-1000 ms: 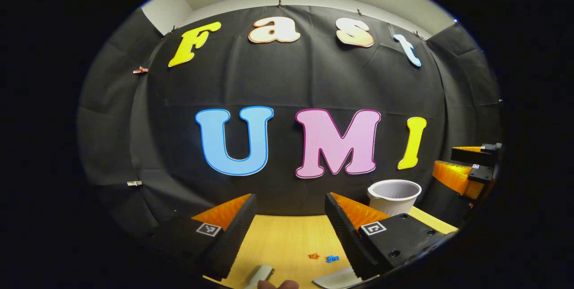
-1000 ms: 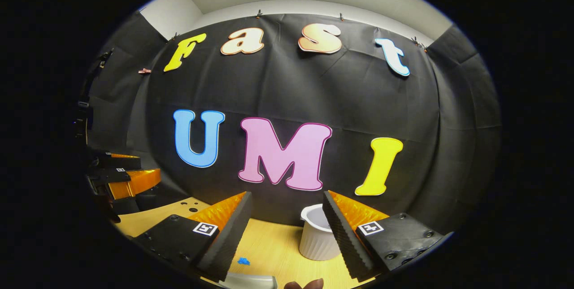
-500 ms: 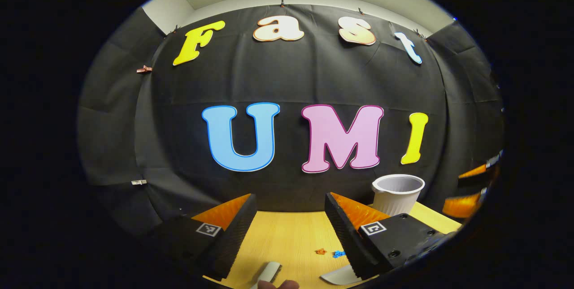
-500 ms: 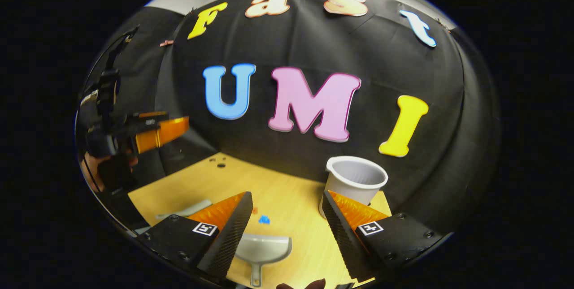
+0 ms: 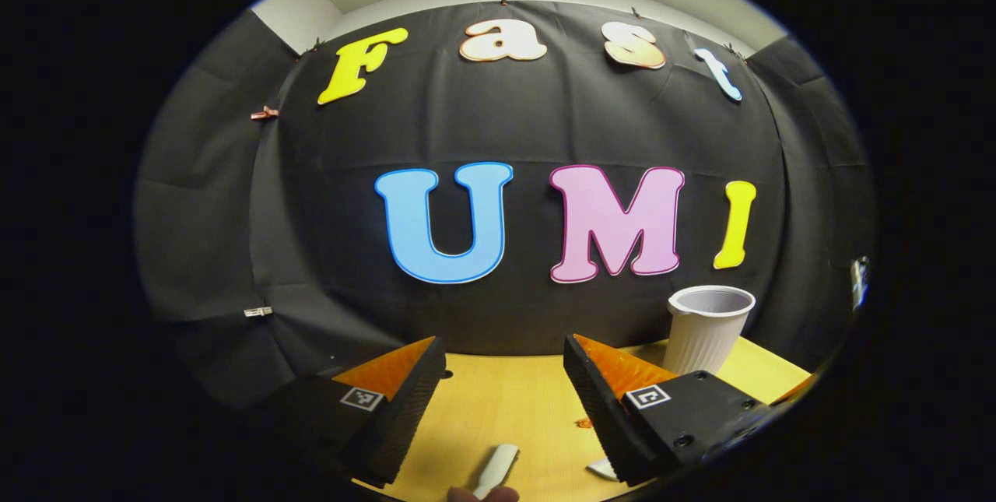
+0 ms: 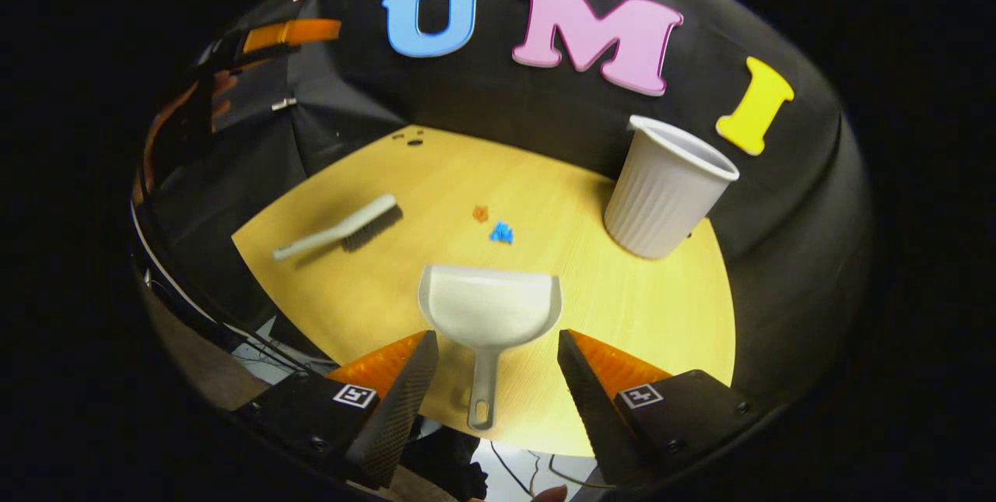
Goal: Pick up the small broom and dustpan from the desktop, sweep the trash into the dustpan with the broom, and then empty the trash into the garbage bin.
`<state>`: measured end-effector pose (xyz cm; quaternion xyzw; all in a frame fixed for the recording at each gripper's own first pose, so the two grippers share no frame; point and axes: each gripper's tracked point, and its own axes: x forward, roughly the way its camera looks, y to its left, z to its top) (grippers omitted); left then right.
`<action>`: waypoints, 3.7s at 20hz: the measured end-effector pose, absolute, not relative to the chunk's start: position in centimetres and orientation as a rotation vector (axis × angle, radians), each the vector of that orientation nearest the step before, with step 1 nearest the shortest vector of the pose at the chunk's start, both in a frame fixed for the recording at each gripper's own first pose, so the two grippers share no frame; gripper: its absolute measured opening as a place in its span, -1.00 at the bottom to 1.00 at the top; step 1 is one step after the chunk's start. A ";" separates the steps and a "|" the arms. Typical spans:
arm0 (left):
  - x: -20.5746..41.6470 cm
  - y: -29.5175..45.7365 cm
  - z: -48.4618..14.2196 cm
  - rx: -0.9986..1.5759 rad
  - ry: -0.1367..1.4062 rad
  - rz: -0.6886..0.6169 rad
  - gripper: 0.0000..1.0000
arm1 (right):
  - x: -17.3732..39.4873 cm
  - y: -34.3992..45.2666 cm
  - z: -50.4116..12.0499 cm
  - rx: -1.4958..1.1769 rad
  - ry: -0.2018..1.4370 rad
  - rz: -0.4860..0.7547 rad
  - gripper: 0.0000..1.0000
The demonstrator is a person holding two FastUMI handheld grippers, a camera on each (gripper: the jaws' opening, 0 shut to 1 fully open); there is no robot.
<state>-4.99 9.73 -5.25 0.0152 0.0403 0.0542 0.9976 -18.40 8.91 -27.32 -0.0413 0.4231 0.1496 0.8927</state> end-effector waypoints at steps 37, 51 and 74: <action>-5.2 14.3 -14.7 -0.018 0.362 0.075 0.94 | -15.5 10.2 -38.8 -0.051 1.174 0.336 -0.36; -8.7 11.0 -38.2 -0.043 1.075 -0.114 0.86 | -16.0 4.0 -35.5 -0.134 1.156 0.352 -0.28; -1.7 10.1 -44.6 0.171 1.241 -0.204 -0.48 | -15.5 3.7 -37.4 -0.249 1.338 0.491 -0.29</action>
